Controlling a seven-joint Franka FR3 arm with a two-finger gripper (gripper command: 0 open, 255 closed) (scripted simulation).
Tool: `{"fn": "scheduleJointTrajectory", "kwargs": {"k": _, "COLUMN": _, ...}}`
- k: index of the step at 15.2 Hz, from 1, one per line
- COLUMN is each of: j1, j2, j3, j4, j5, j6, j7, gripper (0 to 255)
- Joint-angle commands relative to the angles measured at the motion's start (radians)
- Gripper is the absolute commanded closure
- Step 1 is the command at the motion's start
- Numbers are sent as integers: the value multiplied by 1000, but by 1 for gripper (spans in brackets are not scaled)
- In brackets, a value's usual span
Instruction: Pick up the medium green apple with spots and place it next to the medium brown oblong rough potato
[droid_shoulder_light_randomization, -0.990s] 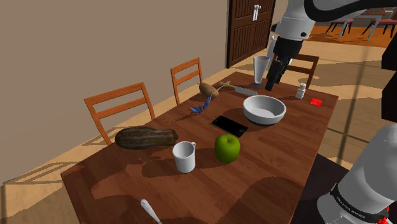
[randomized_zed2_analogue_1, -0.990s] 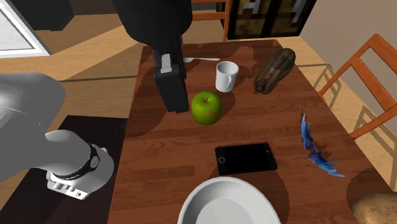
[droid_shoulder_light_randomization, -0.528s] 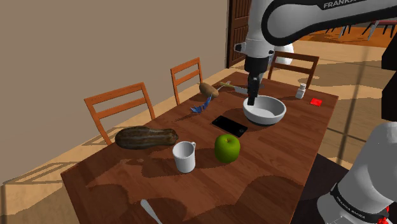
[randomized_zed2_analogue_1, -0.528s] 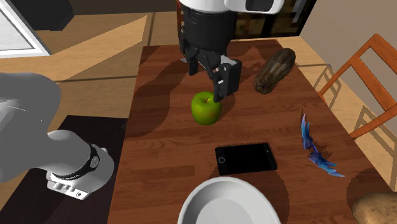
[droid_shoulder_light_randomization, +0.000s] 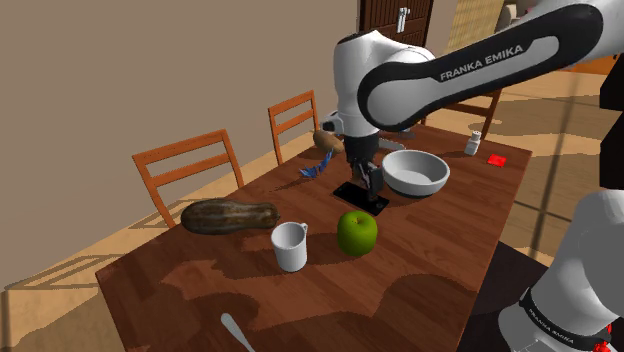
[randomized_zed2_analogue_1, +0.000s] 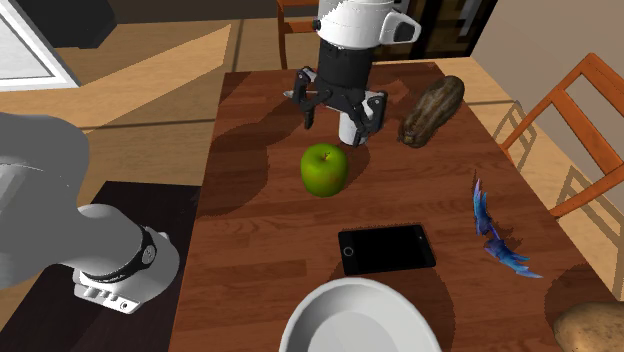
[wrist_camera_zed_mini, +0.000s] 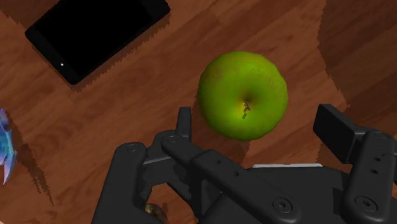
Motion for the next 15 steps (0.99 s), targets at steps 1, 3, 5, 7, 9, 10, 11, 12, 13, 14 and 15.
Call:
{"fn": "scheduleJointTrajectory", "kwargs": {"k": 1, "j1": 27, "j2": 38, "j3": 23, "j4": -2, "j5": -26, "j6": 17, "j7": -69, "gripper": 0}}
{"fn": "scheduleJointTrajectory", "kwargs": {"k": 3, "j1": 40, "j2": 59, "j3": 34, "j4": -16, "j5": -39, "j6": 42, "j7": -96, "gripper": 0}}
{"fn": "scheduleJointTrajectory", "kwargs": {"k": 5, "j1": 39, "j2": 64, "j3": 33, "j4": -38, "j5": -41, "j6": 69, "j7": -95, "gripper": 0}}
{"fn": "scheduleJointTrajectory", "kwargs": {"k": 7, "j1": 38, "j2": 71, "j3": 33, "j4": -59, "j5": -43, "j6": 97, "j7": -94, "gripper": 0}}
{"fn": "scheduleJointTrajectory", "kwargs": {"k": 9, "j1": 37, "j2": 78, "j3": 32, "j4": -79, "j5": -45, "j6": 125, "j7": -92, "gripper": 0}}
{"fn": "scheduleJointTrajectory", "kwargs": {"k": 10, "j1": 37, "j2": 80, "j3": 32, "j4": -85, "j5": -46, "j6": 133, "j7": -92, "gripper": 0}}
{"fn": "scheduleJointTrajectory", "kwargs": {"k": 11, "j1": 37, "j2": 80, "j3": 32, "j4": -85, "j5": -46, "j6": 133, "j7": -92, "gripper": 0}}
{"fn": "scheduleJointTrajectory", "kwargs": {"k": 12, "j1": 37, "j2": 80, "j3": 32, "j4": -85, "j5": -46, "j6": 133, "j7": -92, "gripper": 0}}
{"fn": "scheduleJointTrajectory", "kwargs": {"k": 13, "j1": 37, "j2": 80, "j3": 32, "j4": -85, "j5": -46, "j6": 133, "j7": -92, "gripper": 0}}
{"fn": "scheduleJointTrajectory", "kwargs": {"k": 14, "j1": 37, "j2": 80, "j3": 32, "j4": -85, "j5": -46, "j6": 133, "j7": -92, "gripper": 0}}
{"fn": "scheduleJointTrajectory", "kwargs": {"k": 15, "j1": 37, "j2": 80, "j3": 32, "j4": -85, "j5": -46, "j6": 133, "j7": -92, "gripper": 0}}
